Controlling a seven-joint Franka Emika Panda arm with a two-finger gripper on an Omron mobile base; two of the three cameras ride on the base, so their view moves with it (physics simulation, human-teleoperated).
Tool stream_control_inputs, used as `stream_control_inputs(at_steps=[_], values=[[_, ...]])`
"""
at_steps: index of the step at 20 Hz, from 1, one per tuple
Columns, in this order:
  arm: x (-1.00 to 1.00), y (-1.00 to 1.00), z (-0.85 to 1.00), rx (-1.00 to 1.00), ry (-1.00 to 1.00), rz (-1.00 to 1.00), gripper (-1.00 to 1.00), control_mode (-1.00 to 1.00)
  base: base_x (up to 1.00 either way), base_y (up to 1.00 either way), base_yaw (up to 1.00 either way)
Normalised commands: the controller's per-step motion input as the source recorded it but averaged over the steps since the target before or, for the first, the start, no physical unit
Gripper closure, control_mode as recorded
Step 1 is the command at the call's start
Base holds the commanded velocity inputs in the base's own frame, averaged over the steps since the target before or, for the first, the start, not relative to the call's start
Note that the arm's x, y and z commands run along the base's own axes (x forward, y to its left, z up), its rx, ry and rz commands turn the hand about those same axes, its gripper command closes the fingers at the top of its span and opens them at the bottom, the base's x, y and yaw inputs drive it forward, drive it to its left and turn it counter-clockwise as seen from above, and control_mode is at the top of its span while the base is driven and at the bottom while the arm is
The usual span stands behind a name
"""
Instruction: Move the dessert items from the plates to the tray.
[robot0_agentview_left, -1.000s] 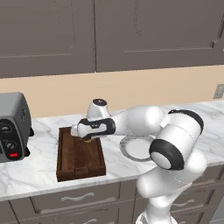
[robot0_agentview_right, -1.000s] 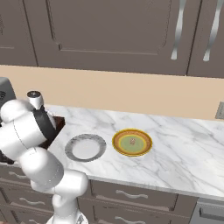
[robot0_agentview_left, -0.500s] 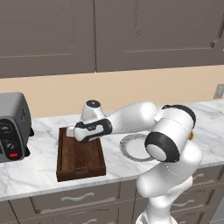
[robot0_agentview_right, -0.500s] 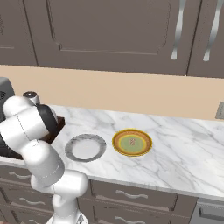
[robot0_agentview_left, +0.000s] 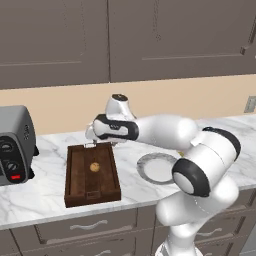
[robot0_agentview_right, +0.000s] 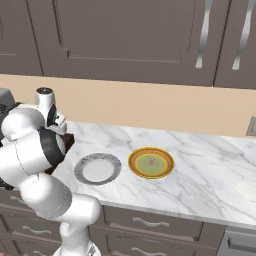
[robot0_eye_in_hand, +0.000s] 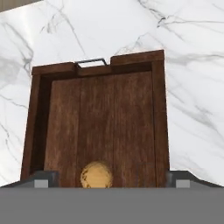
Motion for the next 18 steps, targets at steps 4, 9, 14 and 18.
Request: stream_control_inputs(at_steps=[4,9,14,18], values=[[0.00,-1.00,0.03,0.00,0.10,0.00,-1.00,-1.00,0.00,0.00,0.00],[-0.10,-1.00,-0.11,0.00,0.01,-0.04,-1.00,-1.00,0.00,0.00,0.00],[-0.18,-1.00,-0.20,0.01,0.00,-0.09,-1.00,-1.00,0.00,0.00,0.00],[0.00,-1.00,0.00,0.00,-0.06,-0.07,-1.00,-1.00,0.00,0.00,0.00]])
